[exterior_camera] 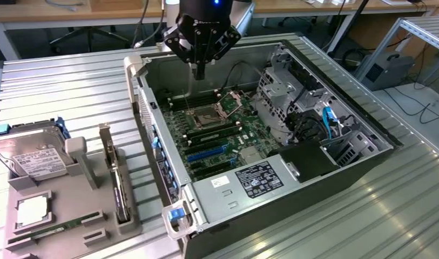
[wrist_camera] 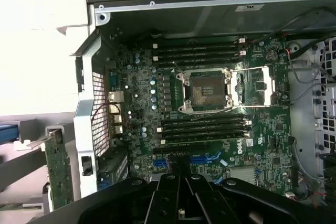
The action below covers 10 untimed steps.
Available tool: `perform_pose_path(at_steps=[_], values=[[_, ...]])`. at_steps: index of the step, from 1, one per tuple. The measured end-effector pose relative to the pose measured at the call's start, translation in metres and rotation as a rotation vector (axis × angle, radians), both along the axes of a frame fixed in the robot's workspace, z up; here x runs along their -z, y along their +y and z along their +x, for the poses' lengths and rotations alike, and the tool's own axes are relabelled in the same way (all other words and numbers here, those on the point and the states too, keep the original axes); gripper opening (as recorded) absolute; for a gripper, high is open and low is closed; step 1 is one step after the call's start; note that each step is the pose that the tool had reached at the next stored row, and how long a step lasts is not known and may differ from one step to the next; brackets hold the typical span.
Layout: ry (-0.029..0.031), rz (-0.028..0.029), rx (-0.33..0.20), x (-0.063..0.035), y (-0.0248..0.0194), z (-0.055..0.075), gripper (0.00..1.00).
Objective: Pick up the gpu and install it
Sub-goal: 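Reach for the gpu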
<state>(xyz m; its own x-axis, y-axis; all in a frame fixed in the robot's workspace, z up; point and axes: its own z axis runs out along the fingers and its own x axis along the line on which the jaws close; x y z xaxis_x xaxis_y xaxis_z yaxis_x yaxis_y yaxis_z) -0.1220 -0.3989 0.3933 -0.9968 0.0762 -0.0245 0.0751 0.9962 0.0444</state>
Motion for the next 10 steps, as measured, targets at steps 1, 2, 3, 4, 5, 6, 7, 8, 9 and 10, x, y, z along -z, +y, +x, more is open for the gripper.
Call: perform_pose_path(at_steps=[1, 2, 3, 4, 5, 6, 7, 8, 9, 10], values=[[0.0000, 0.0000, 0.000, 0.0000, 0.0000, 0.0000, 0.11], [0.0000, 0.0000, 0.000, 0.0000, 0.0000, 0.0000, 0.11], [0.0000, 0.0000, 0.000, 0.0000, 0.0000, 0.0000, 0.11], [0.0000, 0.0000, 0.000, 0.0000, 0.0000, 0.0000, 0.11], [0.0000, -0.0001, 0.000, 0.0000, 0.0000, 0.0000, 0.11], [0.0000, 0.0000, 0.000, 0.0000, 0.0000, 0.0000, 0.11], [0.0000, -0.0001, 0.000, 0.0000, 0.0000, 0.0000, 0.11], [0.0000, 0.0000, 0.000, 0.0000, 0.0000, 0.0000, 0.11], [0.0000, -0.0001, 0.000, 0.0000, 0.0000, 0.0000, 0.11], [0.0000, 0.0000, 0.000, 0.0000, 0.0000, 0.0000, 0.11]])
